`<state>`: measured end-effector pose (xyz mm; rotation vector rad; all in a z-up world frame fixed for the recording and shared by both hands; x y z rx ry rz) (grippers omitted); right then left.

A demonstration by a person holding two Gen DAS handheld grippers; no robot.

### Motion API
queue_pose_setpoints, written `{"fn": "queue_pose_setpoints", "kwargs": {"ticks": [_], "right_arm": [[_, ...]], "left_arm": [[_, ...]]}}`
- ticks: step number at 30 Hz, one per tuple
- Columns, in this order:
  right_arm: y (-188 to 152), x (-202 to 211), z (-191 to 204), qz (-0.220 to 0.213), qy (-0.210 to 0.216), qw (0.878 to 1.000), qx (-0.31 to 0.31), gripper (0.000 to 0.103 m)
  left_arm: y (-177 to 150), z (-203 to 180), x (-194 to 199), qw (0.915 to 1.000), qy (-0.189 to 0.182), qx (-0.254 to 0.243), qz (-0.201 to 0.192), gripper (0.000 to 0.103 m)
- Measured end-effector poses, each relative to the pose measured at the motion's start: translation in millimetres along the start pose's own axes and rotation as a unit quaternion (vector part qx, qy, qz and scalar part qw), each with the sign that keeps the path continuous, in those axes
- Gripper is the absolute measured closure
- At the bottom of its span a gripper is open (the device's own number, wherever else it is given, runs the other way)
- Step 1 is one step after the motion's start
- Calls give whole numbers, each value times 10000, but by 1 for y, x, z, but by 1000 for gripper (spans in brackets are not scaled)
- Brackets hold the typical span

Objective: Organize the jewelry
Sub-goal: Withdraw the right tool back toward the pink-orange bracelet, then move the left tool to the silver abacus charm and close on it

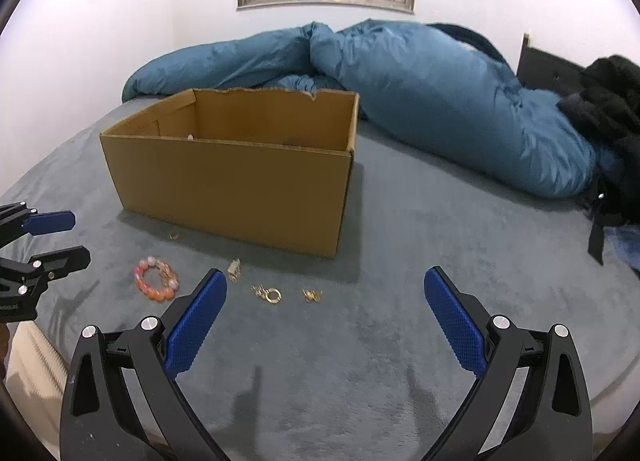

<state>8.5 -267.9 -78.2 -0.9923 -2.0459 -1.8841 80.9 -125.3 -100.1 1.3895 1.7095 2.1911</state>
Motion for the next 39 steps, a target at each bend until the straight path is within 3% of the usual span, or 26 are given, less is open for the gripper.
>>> {"fn": "queue_pose_setpoints", "kwargs": {"ticks": [7, 14, 27, 32, 39], "right_arm": [[-20, -9, 6, 299, 314, 9990, 106, 9], [-26, -10, 19, 305, 767, 9964, 182, 23], [-30, -20, 28, 365, 1156, 9915, 480, 55], [-31, -22, 27, 399, 1202, 9910, 426, 57], [-34, -24, 28, 440, 1230, 9906, 406, 58]], "left_arm": [[-11, -32, -10, 9972, -731, -100, 116, 43], [-20, -64, -23, 9913, -1212, -477, 178, 44], [-22, -75, -41, 9860, -1497, -698, 244, 63], [-23, -76, -51, 9861, -1446, -752, 331, 70], [-28, -78, -63, 9863, -1390, -751, 482, 71]]}}
Point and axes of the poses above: each gripper's, at about its wrist camera, not at the fingertips, and x roughly against the way its jaws point, z to its left, y to its top, the point moved 7 cm from there along -x, roughly the way its jaws point, and after that the axes turned 10 degrees about -z, right-handed, at the moved point
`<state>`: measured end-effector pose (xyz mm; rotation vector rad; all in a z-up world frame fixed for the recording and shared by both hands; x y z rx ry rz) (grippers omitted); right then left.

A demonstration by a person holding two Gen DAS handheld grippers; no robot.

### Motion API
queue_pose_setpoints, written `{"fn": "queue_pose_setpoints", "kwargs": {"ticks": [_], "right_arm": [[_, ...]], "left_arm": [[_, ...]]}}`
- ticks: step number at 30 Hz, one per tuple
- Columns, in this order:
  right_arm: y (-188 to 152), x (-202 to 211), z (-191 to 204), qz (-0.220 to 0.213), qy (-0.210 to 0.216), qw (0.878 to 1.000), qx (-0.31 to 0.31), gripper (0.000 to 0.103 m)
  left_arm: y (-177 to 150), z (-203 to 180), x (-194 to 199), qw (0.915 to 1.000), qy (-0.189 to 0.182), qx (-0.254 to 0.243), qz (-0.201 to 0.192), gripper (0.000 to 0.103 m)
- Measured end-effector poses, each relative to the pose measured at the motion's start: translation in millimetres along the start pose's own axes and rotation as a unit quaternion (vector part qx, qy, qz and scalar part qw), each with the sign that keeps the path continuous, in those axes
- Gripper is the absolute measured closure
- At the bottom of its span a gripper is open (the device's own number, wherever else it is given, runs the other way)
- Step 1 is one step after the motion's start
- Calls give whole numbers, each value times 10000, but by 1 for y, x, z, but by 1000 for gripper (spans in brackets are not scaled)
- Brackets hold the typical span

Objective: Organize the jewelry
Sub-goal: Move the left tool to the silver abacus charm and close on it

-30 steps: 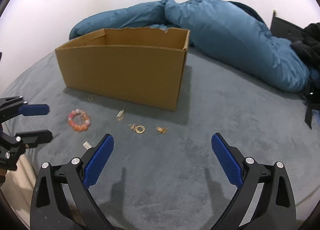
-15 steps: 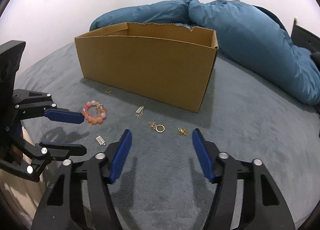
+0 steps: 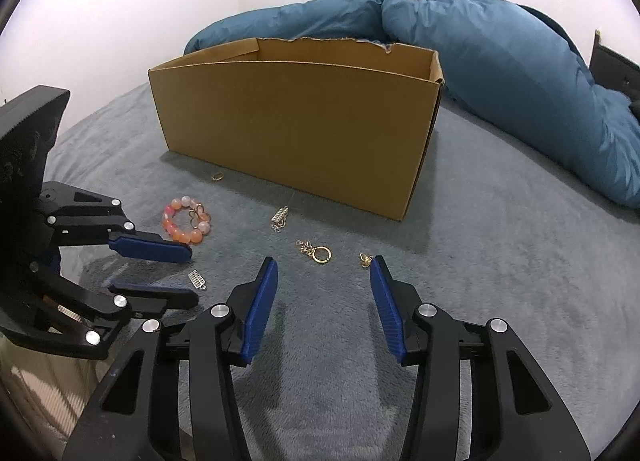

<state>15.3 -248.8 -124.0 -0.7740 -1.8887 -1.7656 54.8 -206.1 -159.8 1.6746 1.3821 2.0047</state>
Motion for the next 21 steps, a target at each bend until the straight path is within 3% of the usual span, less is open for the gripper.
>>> {"fn": "queue_pose_setpoints", "kwargs": {"ticks": [10, 21], "right_arm": [[-2, -1, -2, 67, 136, 9999, 45, 69], [-3, -13, -19, 269, 257, 9977, 567, 79]], "left_arm": [[-3, -3, -13, 9995, 126, -266, 106, 78], [-3, -3, -17, 9989, 108, -434, 120, 87]]}}
Point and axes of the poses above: each gripper's, at about its wrist camera, not at the fingertips, and x roughly against the way its jaws point, z to its left, y to its top, the point moved 7 cm from there along -x, roughly the way its jaws point, and after that the axes turned 10 degrees about -z, right-handed, at the moved point
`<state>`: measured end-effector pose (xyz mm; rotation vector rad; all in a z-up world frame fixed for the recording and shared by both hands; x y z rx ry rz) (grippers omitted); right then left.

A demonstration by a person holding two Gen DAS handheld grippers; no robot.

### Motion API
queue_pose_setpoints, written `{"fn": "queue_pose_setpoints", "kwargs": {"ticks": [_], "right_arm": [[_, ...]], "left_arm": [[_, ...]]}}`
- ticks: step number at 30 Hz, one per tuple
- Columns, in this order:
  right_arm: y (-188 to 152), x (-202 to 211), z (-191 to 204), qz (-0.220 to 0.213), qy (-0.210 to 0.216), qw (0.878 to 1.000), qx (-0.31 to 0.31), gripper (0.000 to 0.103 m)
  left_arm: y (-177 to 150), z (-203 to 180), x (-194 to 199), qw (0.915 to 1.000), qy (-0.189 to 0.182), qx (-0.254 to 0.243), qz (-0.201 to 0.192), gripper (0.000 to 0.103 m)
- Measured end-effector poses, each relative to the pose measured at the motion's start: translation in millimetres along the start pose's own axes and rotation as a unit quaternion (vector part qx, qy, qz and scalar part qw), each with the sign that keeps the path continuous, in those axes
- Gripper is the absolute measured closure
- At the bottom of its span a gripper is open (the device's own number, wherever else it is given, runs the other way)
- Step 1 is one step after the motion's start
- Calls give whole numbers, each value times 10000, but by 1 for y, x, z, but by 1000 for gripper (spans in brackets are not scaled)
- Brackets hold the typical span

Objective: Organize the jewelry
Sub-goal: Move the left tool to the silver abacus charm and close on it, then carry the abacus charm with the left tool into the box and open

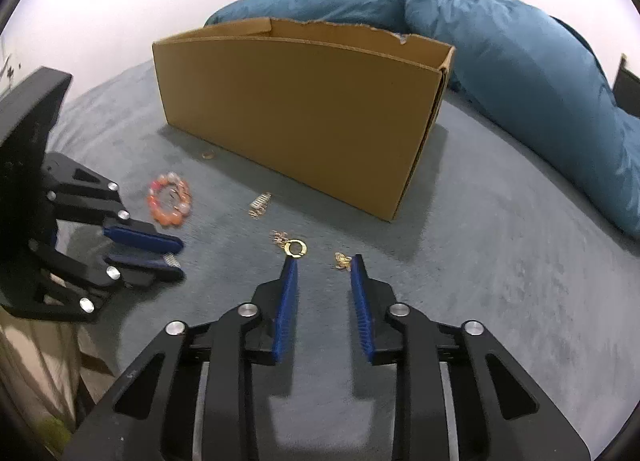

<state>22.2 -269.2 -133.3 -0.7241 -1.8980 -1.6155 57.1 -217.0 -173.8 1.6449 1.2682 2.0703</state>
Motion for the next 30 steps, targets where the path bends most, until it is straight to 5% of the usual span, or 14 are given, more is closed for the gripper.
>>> {"fn": "queue_pose_setpoints", "kwargs": {"ticks": [13, 23, 30], "right_arm": [[-4, -26, -18, 352, 377, 9987, 28, 85], [-7, -23, -14, 470, 350, 9982, 89, 102], [-4, -18, -13, 418, 303, 9987, 34, 103]], "left_arm": [[0, -1, 1, 10000, -62, -15, -5, 87], [-1, 1, 5, 10000, -63, -14, -74, 87], [0, -1, 8, 9999, -9, -51, -131, 87]]}}
Point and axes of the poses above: each gripper's, at about its wrist camera, not at the fingertips, and x roughly against the way its jaws point, z to its left, y to its top, the point moved 7 cm from there along -x, roughly the way its jaws point, and after that the axes turned 10 degrees about -z, right-handed, at the moved point
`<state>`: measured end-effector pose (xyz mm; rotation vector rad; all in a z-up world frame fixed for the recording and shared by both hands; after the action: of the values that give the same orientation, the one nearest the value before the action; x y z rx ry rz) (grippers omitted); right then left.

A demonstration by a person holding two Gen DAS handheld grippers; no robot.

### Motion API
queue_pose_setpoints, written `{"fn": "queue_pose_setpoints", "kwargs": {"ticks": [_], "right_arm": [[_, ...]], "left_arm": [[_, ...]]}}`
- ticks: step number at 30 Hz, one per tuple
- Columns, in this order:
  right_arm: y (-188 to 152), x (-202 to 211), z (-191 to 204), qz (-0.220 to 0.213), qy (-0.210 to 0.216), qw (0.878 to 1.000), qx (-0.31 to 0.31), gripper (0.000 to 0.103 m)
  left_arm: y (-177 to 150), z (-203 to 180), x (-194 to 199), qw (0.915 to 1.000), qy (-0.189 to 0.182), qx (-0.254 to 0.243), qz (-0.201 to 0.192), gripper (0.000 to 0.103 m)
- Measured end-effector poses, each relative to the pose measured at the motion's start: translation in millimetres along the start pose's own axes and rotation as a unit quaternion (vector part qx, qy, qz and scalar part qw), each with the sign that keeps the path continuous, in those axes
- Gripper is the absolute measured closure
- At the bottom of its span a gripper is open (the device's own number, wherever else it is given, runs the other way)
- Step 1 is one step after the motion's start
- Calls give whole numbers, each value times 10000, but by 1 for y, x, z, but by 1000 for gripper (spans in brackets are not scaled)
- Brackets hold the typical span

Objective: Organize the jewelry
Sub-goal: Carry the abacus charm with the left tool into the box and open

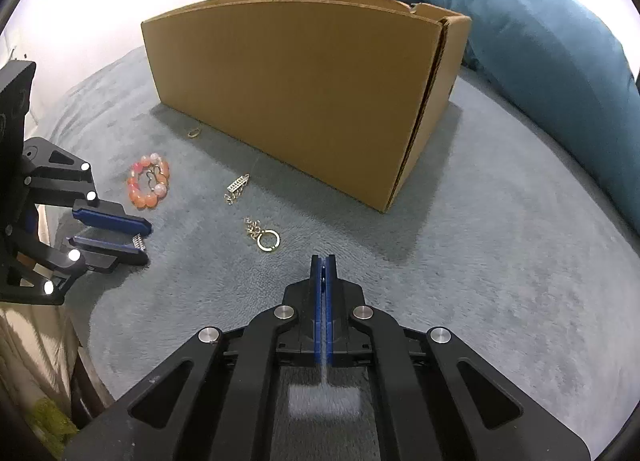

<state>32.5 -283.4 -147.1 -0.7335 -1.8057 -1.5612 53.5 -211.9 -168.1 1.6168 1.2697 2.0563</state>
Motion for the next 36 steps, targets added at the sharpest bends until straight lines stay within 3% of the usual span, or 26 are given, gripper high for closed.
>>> {"fn": "queue_pose_setpoints", "kwargs": {"ticks": [10, 16, 24, 29, 36], "right_arm": [[7, 28, -1, -222, -114, 9997, -64, 103], [27, 56, 3, -515, -229, 9984, -57, 103], [96, 94, 16, -1373, -56, 9904, -112, 103], [143, 90, 17, -1807, -146, 9828, -355, 103], [184, 33, 3, -1603, -515, 9810, -963, 103]], "left_arm": [[9, -2, 18, 9997, 137, 32, -178, 87], [30, 8, 42, 9983, 255, 167, -500, 87], [89, 46, 90, 9902, 503, 393, -1244, 87], [138, 84, 98, 9819, 880, 368, -1634, 87], [166, 152, 42, 9798, 1376, 927, -1120, 87]]}}
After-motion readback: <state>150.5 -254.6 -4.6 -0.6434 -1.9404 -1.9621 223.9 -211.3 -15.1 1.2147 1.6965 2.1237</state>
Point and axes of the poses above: each gripper's, at about its wrist camera, not at the fingertips, and x roughly against the way its jaws point, z to its left, y to its top, the point moved 7 cm from there along -x, roughly the way its jaws point, and after that the axes turned 10 degrees about -z, right-handed, at the moved point
